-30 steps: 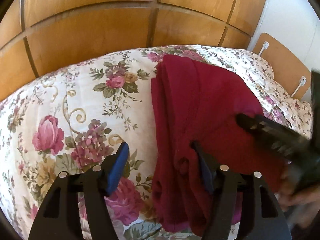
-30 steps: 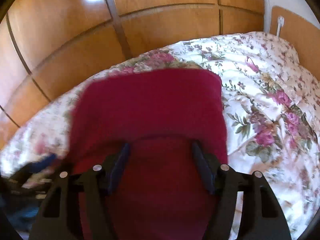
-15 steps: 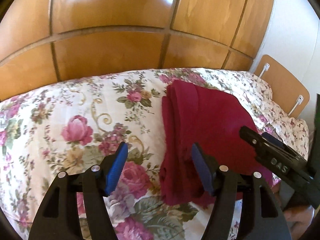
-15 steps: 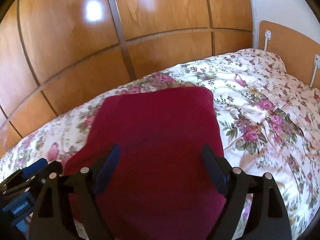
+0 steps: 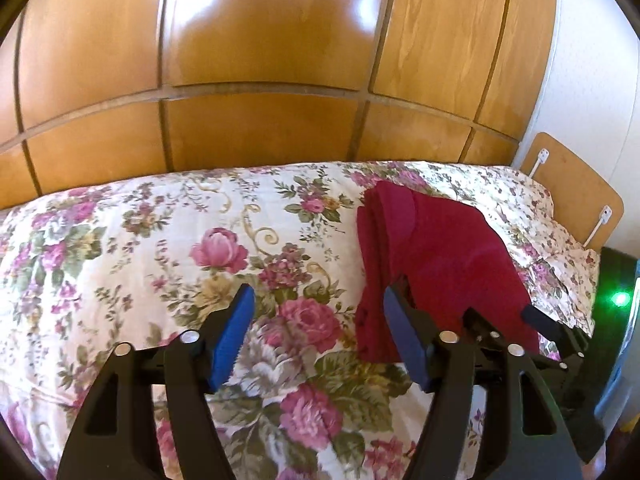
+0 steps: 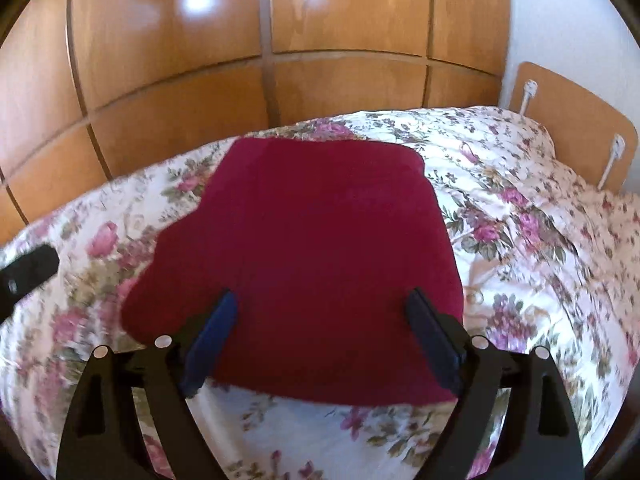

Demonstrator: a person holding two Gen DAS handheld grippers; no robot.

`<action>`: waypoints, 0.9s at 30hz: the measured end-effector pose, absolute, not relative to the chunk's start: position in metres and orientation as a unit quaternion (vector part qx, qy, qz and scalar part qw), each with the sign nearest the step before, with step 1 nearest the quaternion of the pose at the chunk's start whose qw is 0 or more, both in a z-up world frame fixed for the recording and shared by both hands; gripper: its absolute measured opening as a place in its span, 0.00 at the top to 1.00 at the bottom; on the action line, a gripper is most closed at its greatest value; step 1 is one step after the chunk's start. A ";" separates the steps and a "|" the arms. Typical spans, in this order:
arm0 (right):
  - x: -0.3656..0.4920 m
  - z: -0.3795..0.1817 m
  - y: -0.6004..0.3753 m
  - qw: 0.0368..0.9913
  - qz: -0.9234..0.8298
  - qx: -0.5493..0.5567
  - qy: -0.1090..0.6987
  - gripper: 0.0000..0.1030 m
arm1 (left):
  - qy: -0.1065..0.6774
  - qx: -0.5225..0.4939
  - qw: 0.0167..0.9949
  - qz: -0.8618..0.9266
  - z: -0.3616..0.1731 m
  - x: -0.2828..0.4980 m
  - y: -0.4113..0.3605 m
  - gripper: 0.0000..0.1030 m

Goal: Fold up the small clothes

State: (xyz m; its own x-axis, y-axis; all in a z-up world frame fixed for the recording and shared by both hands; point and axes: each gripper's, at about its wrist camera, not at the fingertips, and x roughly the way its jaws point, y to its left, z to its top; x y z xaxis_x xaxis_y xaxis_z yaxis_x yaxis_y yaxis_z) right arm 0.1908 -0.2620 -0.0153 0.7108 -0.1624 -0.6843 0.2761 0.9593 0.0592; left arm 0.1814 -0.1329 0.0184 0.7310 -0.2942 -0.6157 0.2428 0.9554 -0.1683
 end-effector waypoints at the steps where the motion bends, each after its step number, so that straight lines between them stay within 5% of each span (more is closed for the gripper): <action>1: 0.186 -0.013 -0.260 0.923 -0.122 0.082 0.356 0.09 | 0.335 -0.039 0.931 -0.141 0.019 0.178 -0.130 0.30; 27: 0.101 0.009 -0.221 0.917 -0.235 0.094 0.308 0.02 | 0.318 -0.004 0.943 -0.100 0.003 0.114 -0.105 0.08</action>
